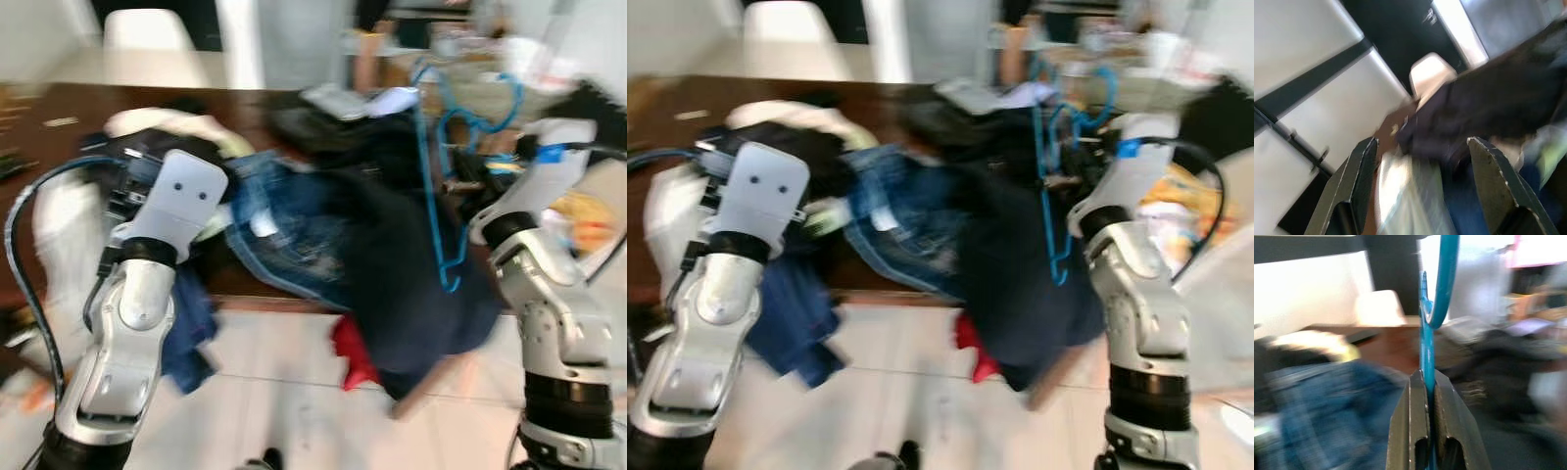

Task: Hang hanger

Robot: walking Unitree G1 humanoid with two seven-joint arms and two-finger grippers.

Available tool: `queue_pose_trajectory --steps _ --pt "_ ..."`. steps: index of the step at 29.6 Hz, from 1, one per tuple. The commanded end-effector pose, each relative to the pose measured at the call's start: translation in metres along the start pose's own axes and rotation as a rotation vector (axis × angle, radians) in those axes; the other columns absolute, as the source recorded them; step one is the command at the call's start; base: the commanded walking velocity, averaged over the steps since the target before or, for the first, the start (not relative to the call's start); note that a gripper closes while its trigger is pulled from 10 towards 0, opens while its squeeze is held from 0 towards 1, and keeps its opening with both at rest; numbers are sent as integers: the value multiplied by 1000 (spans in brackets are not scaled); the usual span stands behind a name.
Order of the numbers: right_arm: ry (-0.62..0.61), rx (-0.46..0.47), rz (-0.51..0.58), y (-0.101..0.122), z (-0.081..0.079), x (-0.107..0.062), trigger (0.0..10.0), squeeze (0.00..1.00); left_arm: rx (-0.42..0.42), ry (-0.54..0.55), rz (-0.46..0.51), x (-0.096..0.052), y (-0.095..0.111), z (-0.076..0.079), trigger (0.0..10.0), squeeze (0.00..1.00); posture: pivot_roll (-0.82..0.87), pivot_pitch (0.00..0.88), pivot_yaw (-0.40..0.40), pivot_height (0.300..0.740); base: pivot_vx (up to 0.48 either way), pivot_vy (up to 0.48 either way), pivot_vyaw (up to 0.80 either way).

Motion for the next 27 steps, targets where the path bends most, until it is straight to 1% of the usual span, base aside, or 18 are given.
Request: queue_pose_trajectory --steps 1,2,5,6,9,12,13,14,15,18,19,20,23,24,25,27 --pt "-7 9 32 7 3 -1 10000 0 -42 -69 -22 3 -9 13 10000 0 130 179 -48 740 0 0 0" --pt "-2 20 37 8 1 -1 10000 0 -52 -102 -17 6 -12 18 10000 0 122 179 -45 740 0 0 0" --pt "2 26 41 9 0 -1 10000 0 -50 -118 -9 9 -14 22 10000 0 122 179 -45 740 0 0 0" --pt "5 28 42 9 -1 -1 10000 0 -61 -138 7 12 -14 25 10000 0 117 178 -43 740 0 0 0" --pt "4 29 42 9 -2 -1 10000 0 -76 -144 17 16 -14 26 10000 0 117 178 -43 740 0 0 0" --pt "-11 27 44 10 1 -3 10000 0 -127 -148 36 31 -13 25 10000 0 105 179 -39 740 0 0 0" --pt "-11 27 44 10 1 -3 10000 0 -127 -148 36 31 -13 25 10000 0 105 179 -39 740 0 0 0" --pt "-17 26 45 10 2 -3 10000 0 -136 -164 48 35 -11 27 10000 0 105 179 -39 740 0 0 0" --pt "-22 26 47 10 3 -4 10000 0 -149 -188 62 38 -9 30 10000 0 102 179 -40 740 0 0 0" --pt "-29 28 53 11 3 -3 10000 0 -230 -332 108 42 1 51 10000 0 99 175 -35 740 0 0 0" --pt "-29 28 54 12 3 -3 10000 0 -250 -359 117 42 3 55 10000 0 99 175 -35 740 0 0 0" --pt "-29 28 54 12 3 -3 10000 0 -250 -359 117 42 3 55 10000 0 99 175 -35 740 0 0 0" --pt "-30 28 58 13 3 -2 10000 0 -259 -424 143 44 2 69 10000 0 93 174 -34 740 0 0 0" --pt "-30 28 58 13 3 -2 10000 0 -259 -424 143 44 2 69 10000 0 93 174 -34 740 0 0 0" --pt "-30 27 59 13 3 -3 10000 0 -254 -437 137 47 -3 74 10000 0 87 169 -35 740 0 0 0" --pt "-30 27 59 13 3 -3 10000 0 -254 -437 137 47 -3 74 10000 0 87 169 -35 740 0 0 0"
Point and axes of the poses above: a point about 5 cm out from each wrist's last joint towards the gripper, its own x axis pointing out of the wrist towards the gripper, its own y axis along the axis of the wrist's last joint, z = x × y, the point moved 2 cm from there along x, pointing out of the wrist towards the gripper, and after that the axes turned 8 degrees about -x, right-handed, at the moved point
